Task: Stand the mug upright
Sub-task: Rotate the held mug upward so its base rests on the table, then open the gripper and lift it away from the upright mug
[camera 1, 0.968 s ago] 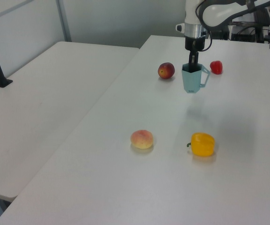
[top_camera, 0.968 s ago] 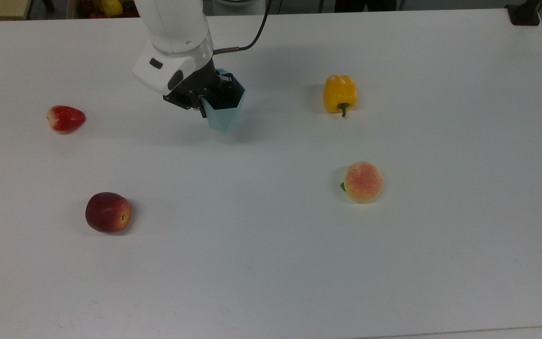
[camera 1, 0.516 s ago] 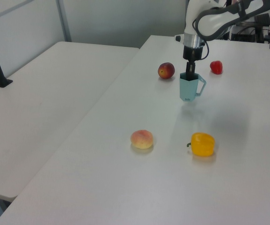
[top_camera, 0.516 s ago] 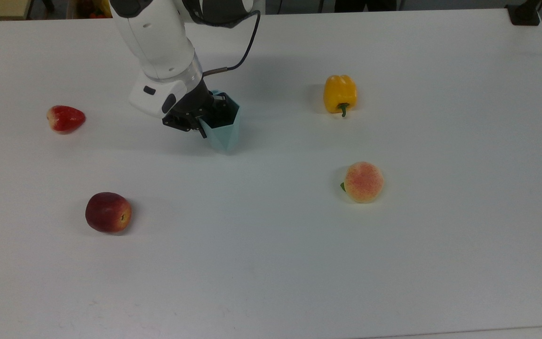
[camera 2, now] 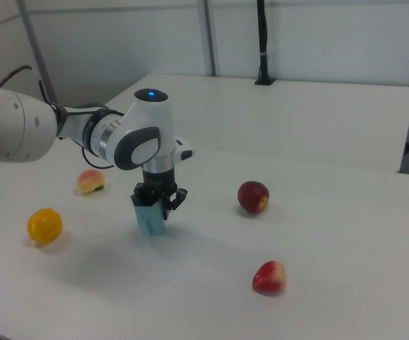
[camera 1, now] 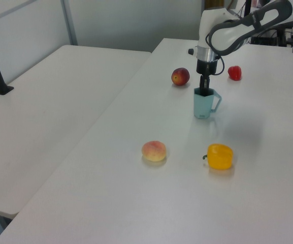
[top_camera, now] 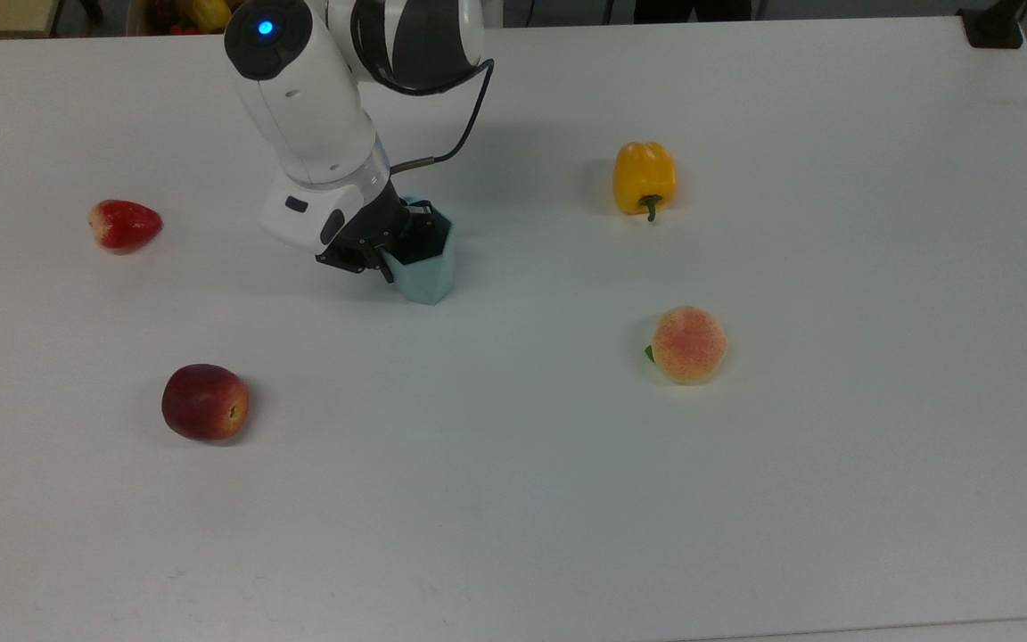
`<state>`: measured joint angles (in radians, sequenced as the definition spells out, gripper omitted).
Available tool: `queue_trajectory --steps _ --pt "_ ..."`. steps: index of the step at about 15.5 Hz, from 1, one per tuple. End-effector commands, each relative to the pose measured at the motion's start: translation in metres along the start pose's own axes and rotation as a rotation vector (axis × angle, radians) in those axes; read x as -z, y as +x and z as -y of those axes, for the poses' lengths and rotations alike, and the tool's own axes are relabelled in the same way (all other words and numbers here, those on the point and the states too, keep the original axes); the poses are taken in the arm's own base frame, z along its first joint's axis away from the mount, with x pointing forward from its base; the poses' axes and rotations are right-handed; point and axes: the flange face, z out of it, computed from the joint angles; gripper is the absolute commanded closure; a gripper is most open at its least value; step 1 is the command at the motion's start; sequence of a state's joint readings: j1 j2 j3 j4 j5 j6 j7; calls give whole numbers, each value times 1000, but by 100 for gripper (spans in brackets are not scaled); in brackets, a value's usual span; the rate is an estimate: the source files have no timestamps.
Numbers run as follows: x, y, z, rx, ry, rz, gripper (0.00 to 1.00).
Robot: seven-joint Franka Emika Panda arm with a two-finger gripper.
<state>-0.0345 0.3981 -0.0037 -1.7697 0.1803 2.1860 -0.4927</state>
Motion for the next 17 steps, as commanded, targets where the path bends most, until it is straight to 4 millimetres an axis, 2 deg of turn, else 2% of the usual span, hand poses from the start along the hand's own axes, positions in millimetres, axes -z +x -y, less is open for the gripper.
queue_trajectory --steps 1,2,3,5,6,9,12,14,17 --pt "-4 1 8 35 -7 -5 53" --pt "-3 2 11 32 -7 -6 38" --pt "1 3 12 30 -7 -8 29" --pt "24 4 16 20 -15 -33 5" --pt "34 2 18 6 -11 -30 0" --pt "81 0 24 -38 2 -26 0" --pt "150 -11 29 -131 10 -38 0" --pt "192 -17 46 -178 29 -7 0" --pt "254 -33 73 -380 53 48 0"
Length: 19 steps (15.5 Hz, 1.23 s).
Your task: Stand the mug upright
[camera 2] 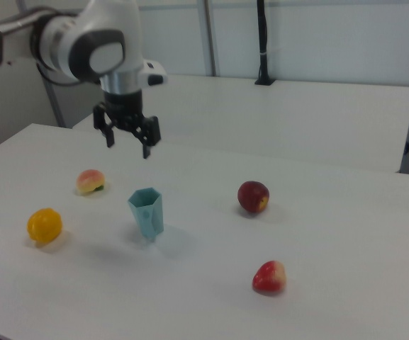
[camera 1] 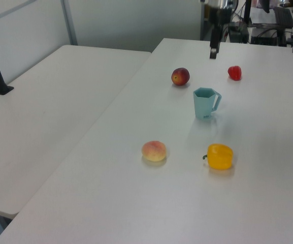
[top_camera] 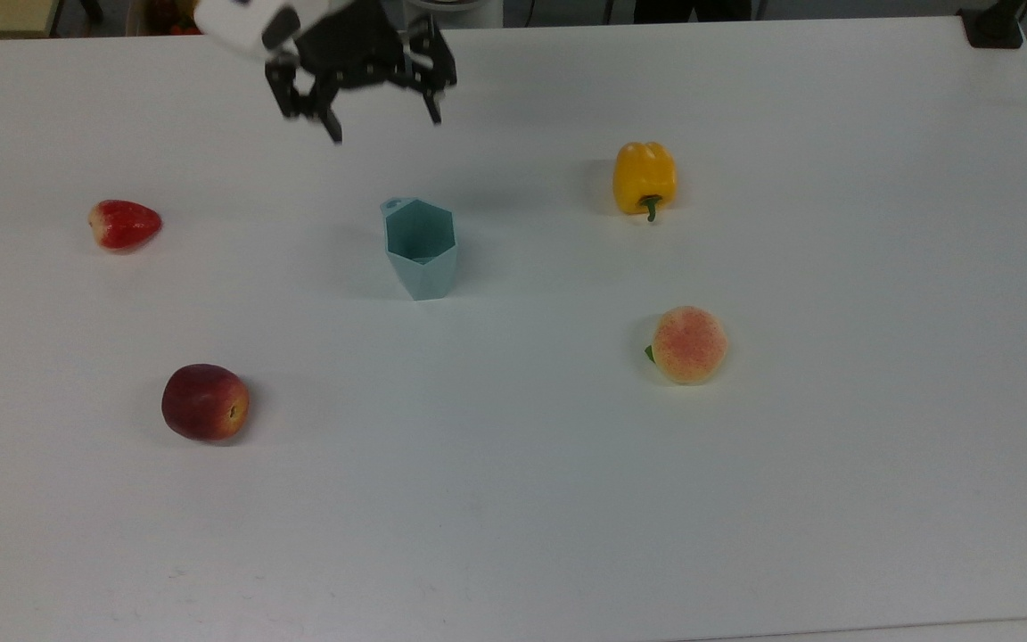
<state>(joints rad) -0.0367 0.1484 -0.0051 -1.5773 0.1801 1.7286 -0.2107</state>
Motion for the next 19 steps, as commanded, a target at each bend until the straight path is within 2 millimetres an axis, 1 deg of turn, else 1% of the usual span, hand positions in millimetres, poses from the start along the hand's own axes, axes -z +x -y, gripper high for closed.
queue_trajectory --steps 1,2,4,6,7,9,13,14,16,19 --pt "55 -24 25 -213 17 47 0" --pt "65 -31 29 -229 18 45 0" --pt "74 -36 44 -254 7 34 0" --pt "88 -47 48 -293 4 16 0" --pt "91 -53 49 -289 -1 11 0" --pt "88 -55 48 -267 -26 11 0" --pt "79 -54 60 -197 -90 -22 0" --pt "77 -54 55 -168 -96 -39 0" --pt "76 -50 52 -102 -98 -70 0" --pt "79 -45 40 -70 -113 -112 0"
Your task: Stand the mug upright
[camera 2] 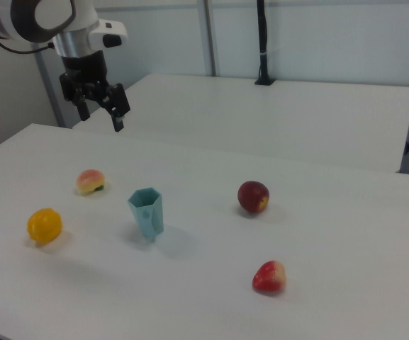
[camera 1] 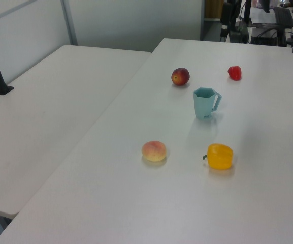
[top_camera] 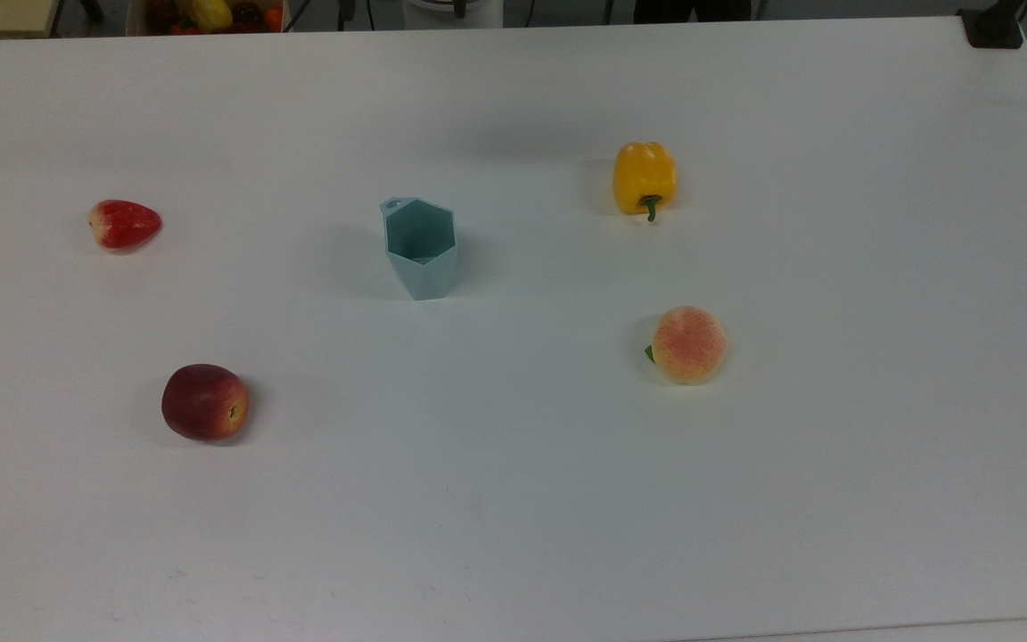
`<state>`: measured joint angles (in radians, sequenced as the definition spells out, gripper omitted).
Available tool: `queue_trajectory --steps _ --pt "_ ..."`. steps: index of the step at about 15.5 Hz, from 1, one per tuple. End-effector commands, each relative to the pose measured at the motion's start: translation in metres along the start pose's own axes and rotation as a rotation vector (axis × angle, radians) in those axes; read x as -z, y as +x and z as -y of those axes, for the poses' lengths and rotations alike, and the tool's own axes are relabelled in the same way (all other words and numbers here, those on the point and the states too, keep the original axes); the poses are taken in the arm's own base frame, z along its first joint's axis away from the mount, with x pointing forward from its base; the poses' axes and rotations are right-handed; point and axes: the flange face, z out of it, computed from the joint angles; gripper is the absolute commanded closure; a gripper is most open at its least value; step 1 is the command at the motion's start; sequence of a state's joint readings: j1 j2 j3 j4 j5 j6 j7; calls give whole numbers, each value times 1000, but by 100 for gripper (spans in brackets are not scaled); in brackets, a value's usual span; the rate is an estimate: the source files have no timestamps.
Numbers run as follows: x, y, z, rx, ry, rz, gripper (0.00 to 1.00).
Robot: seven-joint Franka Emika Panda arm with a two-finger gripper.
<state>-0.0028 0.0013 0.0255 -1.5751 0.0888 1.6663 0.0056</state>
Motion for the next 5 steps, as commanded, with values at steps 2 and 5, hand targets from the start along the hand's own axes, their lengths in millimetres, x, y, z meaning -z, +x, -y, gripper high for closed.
queue_trajectory --steps 2,5 --pt "2 -5 -11 50 -17 -45 0" --pt "2 -6 -11 45 -17 -40 0"
